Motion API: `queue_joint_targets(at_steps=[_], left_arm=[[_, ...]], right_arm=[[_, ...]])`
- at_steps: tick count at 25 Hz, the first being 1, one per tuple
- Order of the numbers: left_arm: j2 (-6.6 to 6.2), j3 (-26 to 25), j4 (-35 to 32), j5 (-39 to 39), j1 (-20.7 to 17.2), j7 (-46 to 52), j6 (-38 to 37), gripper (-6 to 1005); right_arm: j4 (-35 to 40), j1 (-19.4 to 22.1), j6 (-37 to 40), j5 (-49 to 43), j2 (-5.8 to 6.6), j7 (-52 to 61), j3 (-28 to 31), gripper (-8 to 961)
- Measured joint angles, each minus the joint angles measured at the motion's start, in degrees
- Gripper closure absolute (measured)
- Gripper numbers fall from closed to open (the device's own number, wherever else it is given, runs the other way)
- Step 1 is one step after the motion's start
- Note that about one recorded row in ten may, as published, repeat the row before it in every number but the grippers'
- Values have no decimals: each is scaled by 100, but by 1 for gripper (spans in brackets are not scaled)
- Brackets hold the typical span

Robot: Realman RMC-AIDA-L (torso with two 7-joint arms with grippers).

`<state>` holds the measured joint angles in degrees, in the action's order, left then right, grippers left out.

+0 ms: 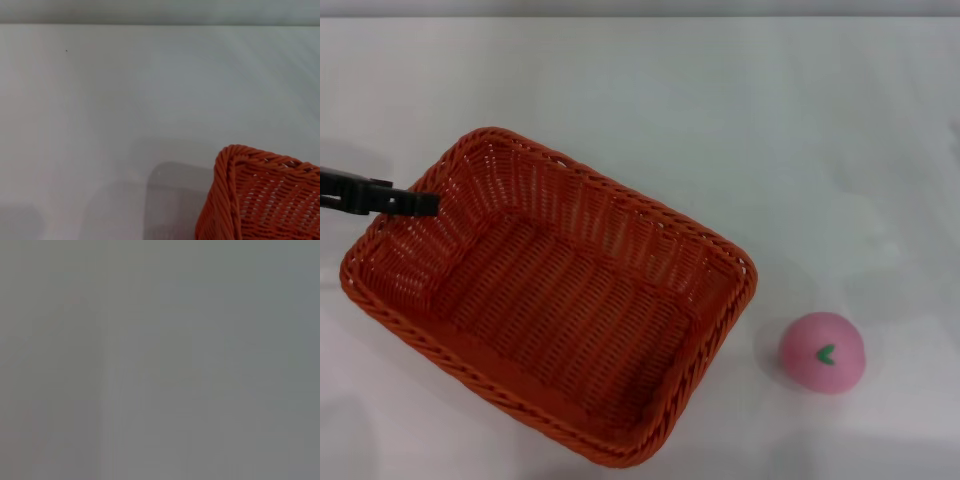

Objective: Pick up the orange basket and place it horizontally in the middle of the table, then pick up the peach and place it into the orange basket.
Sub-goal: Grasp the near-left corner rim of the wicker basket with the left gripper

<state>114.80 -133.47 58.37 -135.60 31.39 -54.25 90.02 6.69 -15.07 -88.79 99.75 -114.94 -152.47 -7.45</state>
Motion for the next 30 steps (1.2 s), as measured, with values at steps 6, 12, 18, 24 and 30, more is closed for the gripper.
queue_joint_targets(at_steps=[6, 12, 18, 24, 30], left_arm=[[-6, 28, -413, -185, 260, -62, -196, 128], [124, 87, -482, -593, 450, -59, -295, 140], [145, 221, -481, -613, 529, -27, -280, 214], [148, 249, -479, -613, 559, -24, -244, 325], [156, 361, -492, -677, 592, 7, -218, 656]], right_arm=[[-1, -37, 25, 0, -2, 2, 2, 260], [-2, -50, 71, 0, -5, -2, 6, 260], [-2, -60, 74, 0, -10, -2, 7, 259], [-1, -58, 74, 0, -11, -2, 6, 259], [-1, -58, 66, 0, -10, -2, 7, 259]])
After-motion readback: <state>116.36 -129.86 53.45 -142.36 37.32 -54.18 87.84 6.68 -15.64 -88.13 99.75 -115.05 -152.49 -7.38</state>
